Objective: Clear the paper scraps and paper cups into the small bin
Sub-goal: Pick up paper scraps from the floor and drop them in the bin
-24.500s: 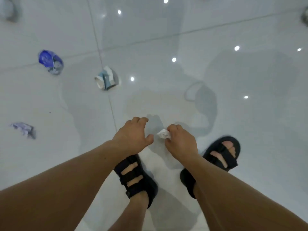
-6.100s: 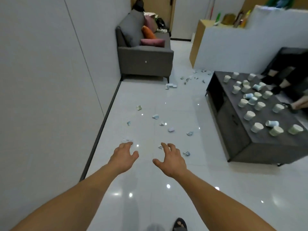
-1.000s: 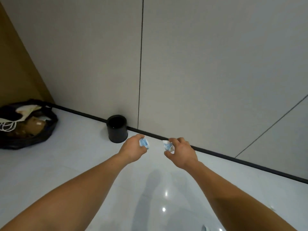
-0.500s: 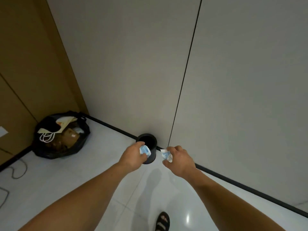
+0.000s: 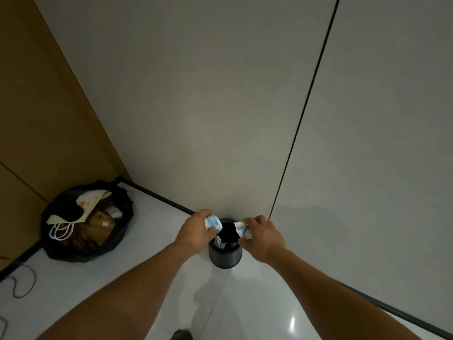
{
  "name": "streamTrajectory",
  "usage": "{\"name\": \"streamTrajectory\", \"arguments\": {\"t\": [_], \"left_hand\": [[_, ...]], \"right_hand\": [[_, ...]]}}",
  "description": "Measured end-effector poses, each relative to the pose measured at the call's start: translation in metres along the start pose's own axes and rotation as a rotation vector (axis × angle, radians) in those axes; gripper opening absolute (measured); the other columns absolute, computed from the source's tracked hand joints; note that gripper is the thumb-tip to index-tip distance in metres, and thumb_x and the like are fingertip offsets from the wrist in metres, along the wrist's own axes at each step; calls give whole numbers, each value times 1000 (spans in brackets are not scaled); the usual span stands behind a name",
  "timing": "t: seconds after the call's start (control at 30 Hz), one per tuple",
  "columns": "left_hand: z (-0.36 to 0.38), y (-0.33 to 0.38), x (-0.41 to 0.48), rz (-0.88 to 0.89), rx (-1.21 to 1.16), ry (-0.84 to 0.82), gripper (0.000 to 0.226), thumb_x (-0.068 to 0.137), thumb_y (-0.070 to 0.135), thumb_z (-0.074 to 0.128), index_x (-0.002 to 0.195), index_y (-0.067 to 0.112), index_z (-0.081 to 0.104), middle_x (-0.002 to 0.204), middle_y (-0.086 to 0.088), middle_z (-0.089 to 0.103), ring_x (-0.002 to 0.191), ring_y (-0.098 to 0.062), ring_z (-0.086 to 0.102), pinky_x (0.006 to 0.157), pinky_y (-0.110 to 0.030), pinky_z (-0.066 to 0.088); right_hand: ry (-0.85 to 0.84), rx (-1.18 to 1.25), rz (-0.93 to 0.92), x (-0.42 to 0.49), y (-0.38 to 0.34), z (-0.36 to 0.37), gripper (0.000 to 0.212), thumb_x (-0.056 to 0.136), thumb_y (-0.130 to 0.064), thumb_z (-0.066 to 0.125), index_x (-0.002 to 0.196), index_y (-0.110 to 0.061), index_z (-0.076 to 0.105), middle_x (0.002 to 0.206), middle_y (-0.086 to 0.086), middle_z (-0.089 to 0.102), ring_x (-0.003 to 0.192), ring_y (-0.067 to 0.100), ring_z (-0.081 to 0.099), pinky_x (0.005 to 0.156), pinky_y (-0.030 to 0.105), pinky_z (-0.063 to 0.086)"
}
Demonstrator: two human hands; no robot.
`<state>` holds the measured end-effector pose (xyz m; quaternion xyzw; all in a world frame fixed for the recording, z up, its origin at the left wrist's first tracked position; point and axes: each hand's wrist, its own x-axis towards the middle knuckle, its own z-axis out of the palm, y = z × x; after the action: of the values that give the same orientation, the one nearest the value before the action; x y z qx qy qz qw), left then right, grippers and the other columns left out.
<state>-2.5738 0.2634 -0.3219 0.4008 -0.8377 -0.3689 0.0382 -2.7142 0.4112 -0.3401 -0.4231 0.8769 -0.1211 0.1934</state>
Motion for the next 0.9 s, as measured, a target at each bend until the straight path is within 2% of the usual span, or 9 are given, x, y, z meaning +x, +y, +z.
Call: {"name": "streamTrajectory", "arguments": {"t": [0.13, 0.47, 0.63, 0.9], "left_hand": [[4, -22, 78, 4, 26, -81, 49, 87, 20, 64, 134, 19, 49, 128, -7, 58, 110, -24, 57, 93, -29, 46], [46, -121, 271, 50, 205, -455, 49, 91, 29, 59, 137, 23, 43, 131, -2, 55, 113, -18, 54, 89, -25, 44], [132, -184, 352, 46, 226, -561, 51, 90, 31, 60, 137, 22, 45, 131, -1, 55, 114, -16, 54, 91, -23, 43], [288, -288, 439, 69, 245, -587, 48, 87, 25, 66, 132, 18, 52, 123, -5, 62, 108, -23, 60, 88, -30, 48]], "right_hand": [[-31, 17, 66, 65, -1, 21, 59, 88, -47, 58, 141, -29, 40, 135, 2, 43, 120, 25, 44, 95, 34, 45], [-86, 161, 381, 220, 6, 125, 57, 89, -49, 55, 140, -29, 40, 137, 0, 43, 123, 21, 42, 96, 30, 44], [-128, 200, 489, 293, 49, 231, 57, 88, -49, 56, 139, -29, 38, 137, 0, 41, 121, 21, 42, 95, 31, 46], [-96, 249, 617, 376, 121, 413, 58, 89, -47, 56, 139, -26, 36, 137, 4, 41, 122, 26, 42, 96, 37, 46]]}}
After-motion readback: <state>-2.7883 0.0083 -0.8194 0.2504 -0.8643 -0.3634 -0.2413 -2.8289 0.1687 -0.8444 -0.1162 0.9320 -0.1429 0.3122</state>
